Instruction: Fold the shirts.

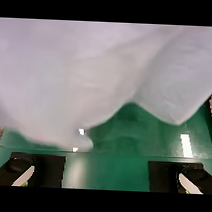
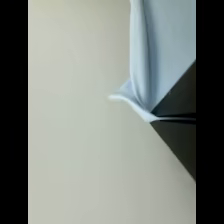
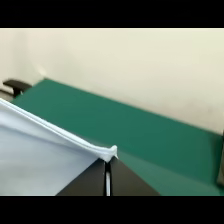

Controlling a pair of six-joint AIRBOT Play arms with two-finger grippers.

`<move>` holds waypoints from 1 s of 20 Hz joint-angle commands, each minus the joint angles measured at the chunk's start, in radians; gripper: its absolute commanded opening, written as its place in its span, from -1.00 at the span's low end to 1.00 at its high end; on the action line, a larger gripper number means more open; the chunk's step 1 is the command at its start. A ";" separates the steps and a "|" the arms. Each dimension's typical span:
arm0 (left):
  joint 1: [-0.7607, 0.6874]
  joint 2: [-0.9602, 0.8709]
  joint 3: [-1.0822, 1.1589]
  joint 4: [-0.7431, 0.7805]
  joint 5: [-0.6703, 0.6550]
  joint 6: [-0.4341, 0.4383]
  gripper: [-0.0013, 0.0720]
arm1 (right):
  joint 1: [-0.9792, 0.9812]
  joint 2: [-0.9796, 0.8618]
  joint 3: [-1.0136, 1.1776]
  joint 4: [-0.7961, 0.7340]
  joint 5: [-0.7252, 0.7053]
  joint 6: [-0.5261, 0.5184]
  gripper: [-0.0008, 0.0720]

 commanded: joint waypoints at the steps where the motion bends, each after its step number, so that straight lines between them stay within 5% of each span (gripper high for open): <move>1: 0.001 -0.116 0.008 0.133 -0.240 -0.035 -0.91 | -0.001 -0.111 -0.013 -0.014 0.046 0.014 -0.95; 5: 0.001 -0.379 -0.110 0.362 -0.403 -0.042 -0.90 | 0.000 -0.308 -0.179 0.003 0.047 0.021 -0.95; 10: 0.010 -0.679 -0.386 0.360 -0.169 -0.043 -0.90 | 0.000 -0.614 -0.254 0.003 -0.002 0.010 -0.95; 14: 0.046 -0.863 -0.404 0.352 0.000 -0.042 -0.89 | 0.000 -0.775 -0.253 0.039 -0.099 0.006 -0.95; 15: 0.050 -0.886 -0.404 0.352 0.034 -0.039 -0.40 | -0.005 -0.798 -0.253 0.063 -0.117 0.005 -0.94; 16: 0.050 -0.901 -0.404 0.352 0.065 -0.040 0.47 | -0.008 -0.819 -0.253 0.096 -0.138 -0.002 -0.94; 18: 0.050 -0.912 -0.404 0.350 0.103 -0.040 0.51 | -0.010 -0.838 -0.253 0.126 -0.191 -0.002 -0.91; 20: 0.056 -0.906 -0.383 0.349 0.085 -0.039 0.51 | -0.023 -0.835 -0.245 0.138 -0.215 -0.001 0.00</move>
